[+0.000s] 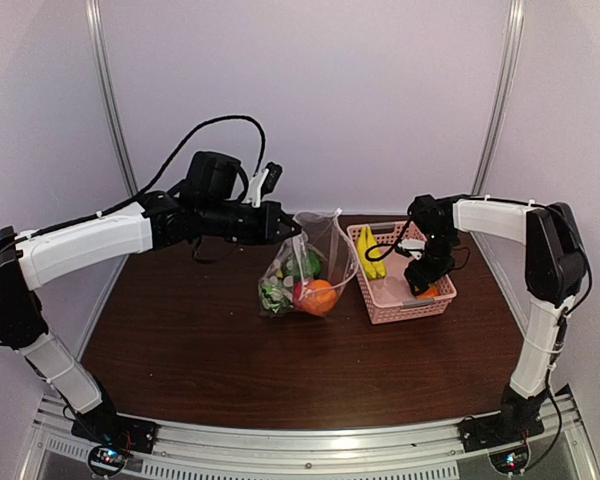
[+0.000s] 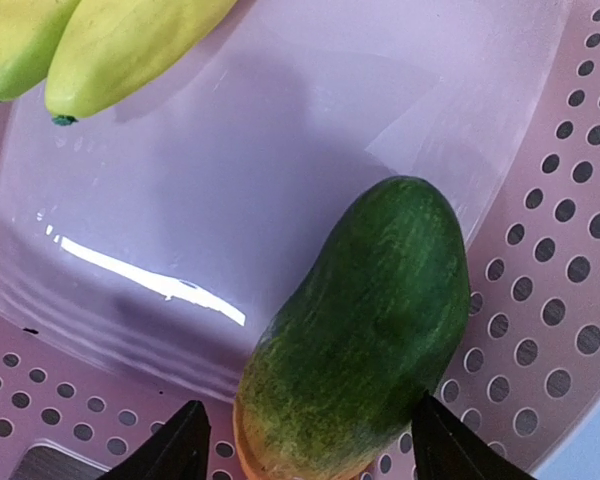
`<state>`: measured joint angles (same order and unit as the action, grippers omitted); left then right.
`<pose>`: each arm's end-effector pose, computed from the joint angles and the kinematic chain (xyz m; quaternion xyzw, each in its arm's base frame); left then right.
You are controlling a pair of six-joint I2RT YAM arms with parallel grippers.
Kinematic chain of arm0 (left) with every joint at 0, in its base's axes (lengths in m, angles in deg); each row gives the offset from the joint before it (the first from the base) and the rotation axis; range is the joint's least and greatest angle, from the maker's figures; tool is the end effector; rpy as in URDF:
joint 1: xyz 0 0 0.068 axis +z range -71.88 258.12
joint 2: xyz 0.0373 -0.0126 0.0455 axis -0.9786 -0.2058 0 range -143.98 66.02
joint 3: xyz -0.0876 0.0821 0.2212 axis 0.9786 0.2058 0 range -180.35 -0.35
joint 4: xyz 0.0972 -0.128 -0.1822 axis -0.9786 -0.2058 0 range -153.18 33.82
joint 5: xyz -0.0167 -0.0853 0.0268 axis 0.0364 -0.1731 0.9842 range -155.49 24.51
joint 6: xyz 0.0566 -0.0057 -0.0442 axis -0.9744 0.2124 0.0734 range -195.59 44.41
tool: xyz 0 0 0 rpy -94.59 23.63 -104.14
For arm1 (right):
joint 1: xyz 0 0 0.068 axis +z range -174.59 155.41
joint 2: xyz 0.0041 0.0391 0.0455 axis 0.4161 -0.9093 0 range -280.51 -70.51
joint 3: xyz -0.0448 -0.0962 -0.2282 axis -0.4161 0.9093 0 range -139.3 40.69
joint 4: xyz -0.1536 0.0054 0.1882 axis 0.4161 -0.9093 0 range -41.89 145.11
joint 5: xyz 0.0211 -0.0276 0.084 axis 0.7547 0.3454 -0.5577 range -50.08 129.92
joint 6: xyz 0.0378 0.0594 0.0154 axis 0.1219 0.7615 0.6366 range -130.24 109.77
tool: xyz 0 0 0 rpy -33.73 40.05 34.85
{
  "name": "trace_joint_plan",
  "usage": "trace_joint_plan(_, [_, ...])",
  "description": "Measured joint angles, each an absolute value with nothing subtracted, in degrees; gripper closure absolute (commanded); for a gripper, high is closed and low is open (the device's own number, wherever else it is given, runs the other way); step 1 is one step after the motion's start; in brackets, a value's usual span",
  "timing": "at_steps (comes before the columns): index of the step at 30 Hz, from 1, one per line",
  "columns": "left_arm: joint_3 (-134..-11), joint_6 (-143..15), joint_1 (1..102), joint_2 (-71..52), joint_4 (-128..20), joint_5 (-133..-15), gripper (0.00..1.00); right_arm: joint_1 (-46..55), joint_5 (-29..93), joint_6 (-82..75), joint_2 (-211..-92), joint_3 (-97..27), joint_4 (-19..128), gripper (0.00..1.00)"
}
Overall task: Place the food in the zip-top bag and seal the zipper
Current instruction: Pick up the fake fruit from the bin, then place the fake fruit in the zipper food storage bag.
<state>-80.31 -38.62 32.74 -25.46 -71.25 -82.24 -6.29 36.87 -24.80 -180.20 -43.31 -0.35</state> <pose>0.2519 -0.2799 0.3108 0.1381 0.8338 -0.4357 0.3098 0.3323 0.1132 0.1660 -0.2839 0.9554 0.0291 0.0763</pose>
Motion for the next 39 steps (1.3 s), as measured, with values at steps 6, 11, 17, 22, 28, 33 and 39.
trace_joint_plan(6, [-80.18,-38.38,32.74,-25.46,-70.73,-82.26,1.0,-5.59,39.51,-23.71,-182.3,-43.4,-0.29,0.33])
trace_joint_plan(11, [-79.92,-38.29,32.74,-25.46,-70.69,-82.28,1.0,-5.59,39.82,-22.9,-183.59,-43.51,-0.07,0.45])
trace_joint_plan(17, [-79.83,-38.16,32.74,-25.46,-70.62,-82.28,1.0,-5.59,39.73,-22.18,-182.61,-44.36,0.26,0.53])
trace_joint_plan(22, [-79.83,-38.16,32.74,-25.48,-70.07,-82.28,1.0,-5.59,36.56,-23.25,-174.74,-44.43,0.56,0.62])
trace_joint_plan(28, [-80.49,-38.16,32.74,-26.62,-69.61,-82.72,1.0,-5.35,17.15,-25.04,-161.32,-44.23,3.65,0.64])
trace_joint_plan(33, [-81.45,-37.7,32.74,-28.17,-69.42,-83.33,1.0,-3.31,1.92,-23.88,-156.6,-44.23,8.74,0.62])
trace_joint_plan(39, [-81.49,-36.65,32.74,-28.21,-69.16,-83.68,1.0,4.55,-7.76,-23.29,-157.41,-44.25,11.4,0.62])
